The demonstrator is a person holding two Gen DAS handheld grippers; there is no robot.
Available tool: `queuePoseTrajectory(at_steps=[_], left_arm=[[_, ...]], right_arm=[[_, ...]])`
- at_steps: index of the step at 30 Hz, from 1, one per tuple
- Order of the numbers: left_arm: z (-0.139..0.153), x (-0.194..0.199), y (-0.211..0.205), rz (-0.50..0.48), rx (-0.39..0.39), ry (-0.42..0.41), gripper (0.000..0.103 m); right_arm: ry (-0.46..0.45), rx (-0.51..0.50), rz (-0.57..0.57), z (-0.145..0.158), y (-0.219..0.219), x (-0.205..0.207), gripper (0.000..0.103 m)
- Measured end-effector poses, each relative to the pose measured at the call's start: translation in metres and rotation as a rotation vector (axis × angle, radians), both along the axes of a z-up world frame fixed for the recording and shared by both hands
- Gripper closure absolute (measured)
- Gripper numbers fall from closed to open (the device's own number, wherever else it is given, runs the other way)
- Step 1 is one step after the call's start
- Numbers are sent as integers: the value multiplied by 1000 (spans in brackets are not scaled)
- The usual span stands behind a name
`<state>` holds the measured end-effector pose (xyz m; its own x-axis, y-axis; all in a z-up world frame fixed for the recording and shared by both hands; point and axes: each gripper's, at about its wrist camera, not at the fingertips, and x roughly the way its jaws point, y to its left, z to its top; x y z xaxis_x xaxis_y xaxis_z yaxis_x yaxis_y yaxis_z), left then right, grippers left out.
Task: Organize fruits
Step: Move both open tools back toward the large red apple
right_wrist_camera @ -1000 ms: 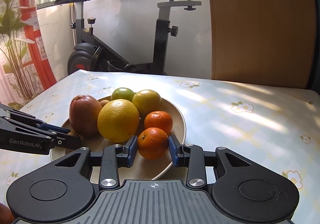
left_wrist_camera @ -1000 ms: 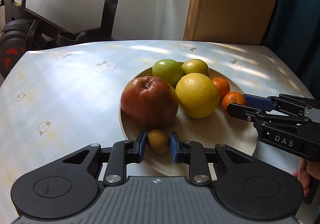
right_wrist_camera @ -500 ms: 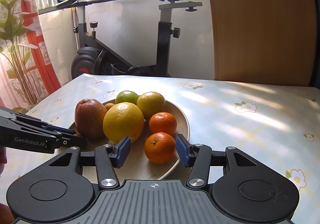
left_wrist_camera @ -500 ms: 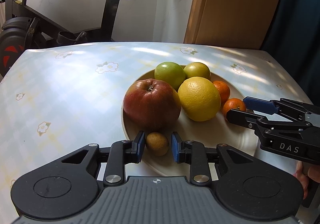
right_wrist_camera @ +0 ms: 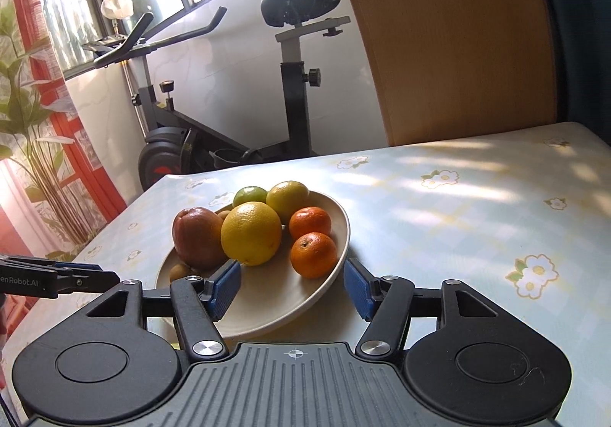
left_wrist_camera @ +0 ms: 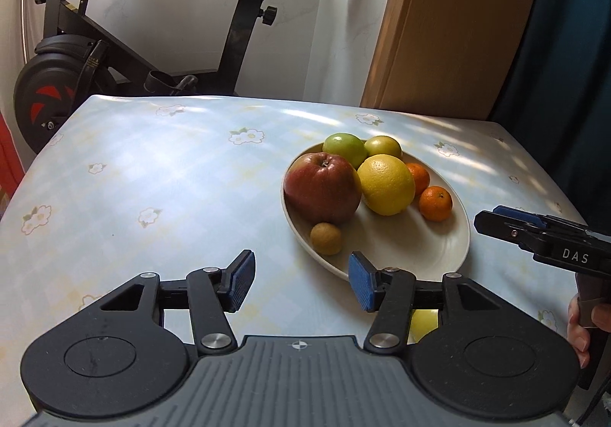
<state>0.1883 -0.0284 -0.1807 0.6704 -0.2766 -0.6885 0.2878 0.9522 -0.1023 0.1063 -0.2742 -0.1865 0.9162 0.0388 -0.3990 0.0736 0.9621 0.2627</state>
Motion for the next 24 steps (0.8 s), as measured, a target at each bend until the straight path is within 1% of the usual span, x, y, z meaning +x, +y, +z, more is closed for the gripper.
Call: queuePoseTrajectory(at_steps=[4,5,6,8,13,15,17,19,24], left_arm=[[6,-11,13,42,-11,5,46],[7,-14,14,44,-8,18,42],[8,-14,15,44,-4,38,35],[7,-20,16,48,1,61,30],[8,-44,15,37,52,-2,27],[8,-52,12,19,68,-19,24],[10,-57,12,4,53,-27,21],[11,-62,14,10,36,-36,21],[13,-73,13,35,49,-76,21]], right_arm=[[6,-19,-2,1,14,-19,46],[8,-16,1,1,17,-24,46],[12,-14,5,0,20,-28,46],[18,-13,13,-1,29,-35,46],[34,-22,51,-2,49,-52,46],[40,-25,62,-2,55,-57,45],[50,-30,71,-2,60,-64,45],[58,-44,76,-1,64,-70,45],[91,-71,85,-1,70,-82,45]])
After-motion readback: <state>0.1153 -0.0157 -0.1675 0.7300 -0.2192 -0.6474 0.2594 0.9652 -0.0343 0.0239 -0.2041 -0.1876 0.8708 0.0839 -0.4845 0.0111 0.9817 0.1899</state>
